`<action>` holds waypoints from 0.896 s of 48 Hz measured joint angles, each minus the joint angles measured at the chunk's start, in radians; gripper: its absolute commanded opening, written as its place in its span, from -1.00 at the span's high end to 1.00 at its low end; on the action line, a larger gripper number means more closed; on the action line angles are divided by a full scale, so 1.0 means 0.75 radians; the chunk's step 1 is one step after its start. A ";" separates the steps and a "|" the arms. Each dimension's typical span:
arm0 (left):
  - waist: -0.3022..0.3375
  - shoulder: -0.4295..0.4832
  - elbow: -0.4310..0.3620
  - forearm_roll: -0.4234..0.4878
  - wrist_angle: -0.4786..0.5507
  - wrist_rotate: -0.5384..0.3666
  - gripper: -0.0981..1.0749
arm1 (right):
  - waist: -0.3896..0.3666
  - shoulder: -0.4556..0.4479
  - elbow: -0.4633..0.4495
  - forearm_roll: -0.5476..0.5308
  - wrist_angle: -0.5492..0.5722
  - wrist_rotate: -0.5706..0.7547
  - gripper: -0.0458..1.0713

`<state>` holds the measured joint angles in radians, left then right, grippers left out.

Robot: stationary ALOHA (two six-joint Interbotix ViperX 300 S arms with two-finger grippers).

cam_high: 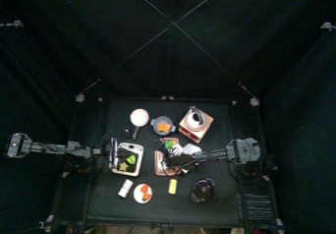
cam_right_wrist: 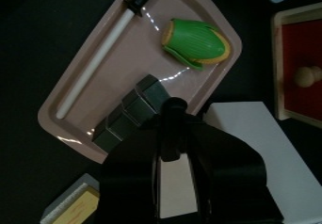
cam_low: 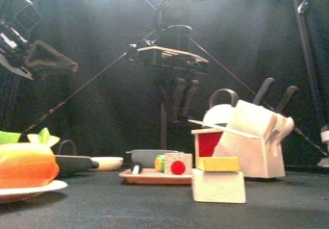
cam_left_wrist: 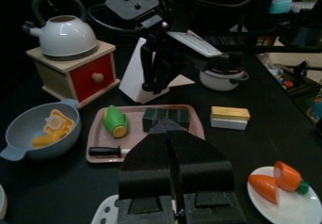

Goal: Grab cleaver with other hand

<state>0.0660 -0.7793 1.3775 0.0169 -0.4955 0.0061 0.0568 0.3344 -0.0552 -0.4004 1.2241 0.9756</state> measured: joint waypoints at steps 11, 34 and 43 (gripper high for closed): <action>-0.002 -0.002 0.000 0.000 0.002 0.000 0.85 | -0.004 0.000 -0.006 -0.010 0.000 0.000 0.04; 0.000 -0.002 -0.039 -0.059 -0.039 -0.006 -0.06 | -0.067 -0.149 -0.020 -0.297 -0.292 0.010 0.04; 0.006 0.000 -0.080 -0.172 -0.131 0.002 -0.70 | -0.133 -0.172 -0.020 -0.423 -0.466 0.027 0.04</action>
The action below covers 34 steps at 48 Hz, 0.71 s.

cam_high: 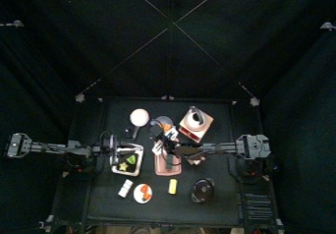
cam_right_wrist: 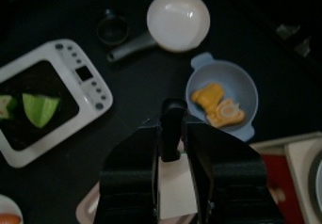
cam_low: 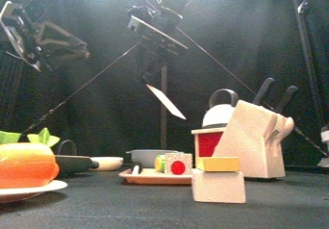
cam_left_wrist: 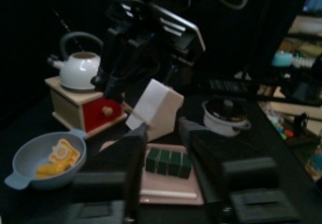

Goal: Grab cleaver with other hand

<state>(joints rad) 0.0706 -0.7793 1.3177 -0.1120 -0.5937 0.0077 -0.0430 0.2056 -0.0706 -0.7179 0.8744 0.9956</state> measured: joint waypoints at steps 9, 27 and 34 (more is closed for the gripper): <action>0.049 0.018 -0.057 -0.037 -0.078 0.002 -0.95 | -0.065 -0.027 0.006 -0.067 -0.209 0.078 0.04; 0.164 0.241 -0.188 -0.262 -0.098 0.000 -0.93 | -0.129 -0.102 0.055 -0.548 -0.450 0.520 0.04; 0.166 0.325 -0.258 -0.395 -0.110 0.057 -0.93 | -0.129 -0.102 0.055 -0.773 -0.450 0.724 0.04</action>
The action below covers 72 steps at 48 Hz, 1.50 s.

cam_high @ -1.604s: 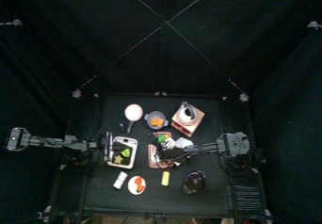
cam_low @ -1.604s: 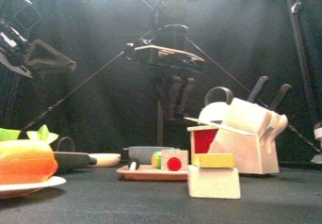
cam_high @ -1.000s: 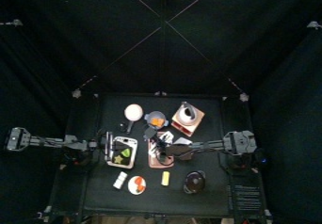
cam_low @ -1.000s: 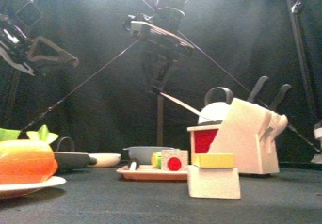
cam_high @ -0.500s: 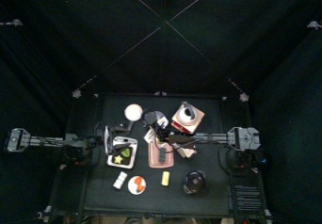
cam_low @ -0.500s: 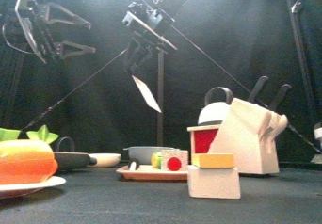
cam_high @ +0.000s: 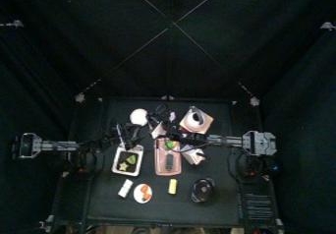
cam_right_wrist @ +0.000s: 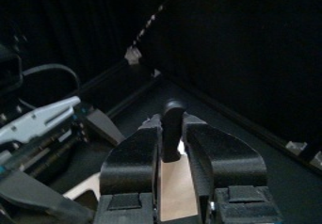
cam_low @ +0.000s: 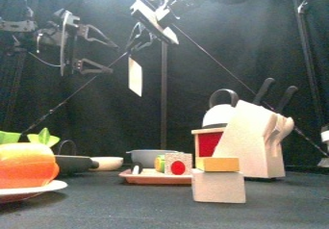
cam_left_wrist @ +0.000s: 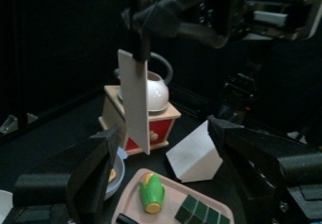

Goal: Grab cleaver with other hand

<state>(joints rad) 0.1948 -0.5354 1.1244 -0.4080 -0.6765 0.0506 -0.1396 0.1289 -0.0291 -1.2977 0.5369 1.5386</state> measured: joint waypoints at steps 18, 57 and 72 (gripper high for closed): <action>0.000 0.202 -0.096 -0.252 -0.151 0.317 -0.92 | -0.002 0.014 0.031 -0.286 0.027 0.333 0.04; -0.002 0.389 -0.164 -0.337 -0.225 0.387 -0.48 | 0.010 0.096 -0.022 -0.315 0.127 0.342 0.04; -0.002 0.421 -0.168 -0.342 -0.225 0.387 -0.45 | 0.014 0.119 -0.043 -0.315 0.164 0.340 0.04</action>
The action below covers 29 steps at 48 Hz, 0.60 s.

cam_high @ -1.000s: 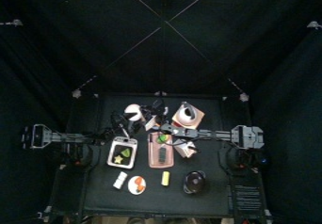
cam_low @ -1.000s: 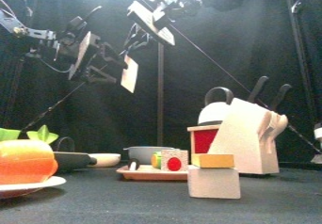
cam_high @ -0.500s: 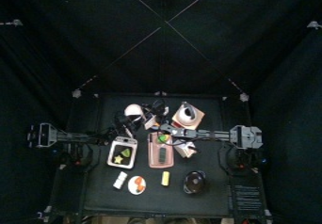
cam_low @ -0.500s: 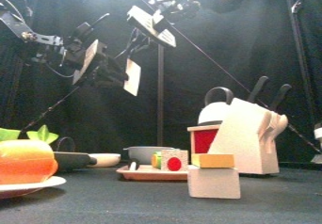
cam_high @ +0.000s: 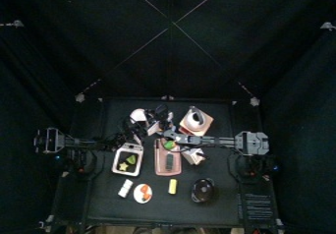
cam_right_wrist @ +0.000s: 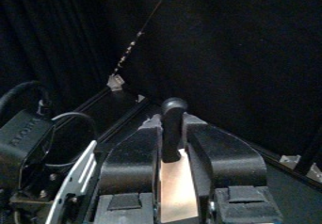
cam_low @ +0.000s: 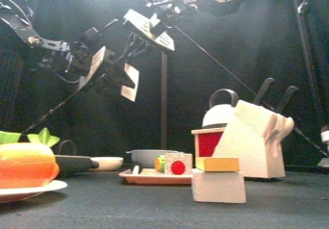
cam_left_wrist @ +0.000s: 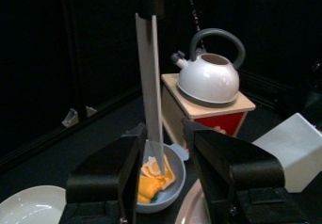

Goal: Grab cleaver with other hand

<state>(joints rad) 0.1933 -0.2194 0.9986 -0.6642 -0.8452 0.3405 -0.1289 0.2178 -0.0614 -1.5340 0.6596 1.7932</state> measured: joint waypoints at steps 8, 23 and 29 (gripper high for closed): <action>0.002 0.000 0.012 0.000 -0.020 0.000 -0.25 | 0.008 0.000 0.000 0.000 0.045 0.002 0.04; 0.000 0.000 0.014 0.012 -0.051 0.002 0.32 | 0.022 0.000 -0.004 -0.006 0.059 0.002 0.04; -0.002 -0.012 0.020 0.016 -0.051 0.002 0.35 | 0.037 0.000 0.002 -0.008 0.088 0.008 0.03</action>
<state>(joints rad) 0.1917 -0.2286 1.0140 -0.6519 -0.8836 0.3421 -0.1012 0.2178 -0.0598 -1.5401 0.7256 1.7994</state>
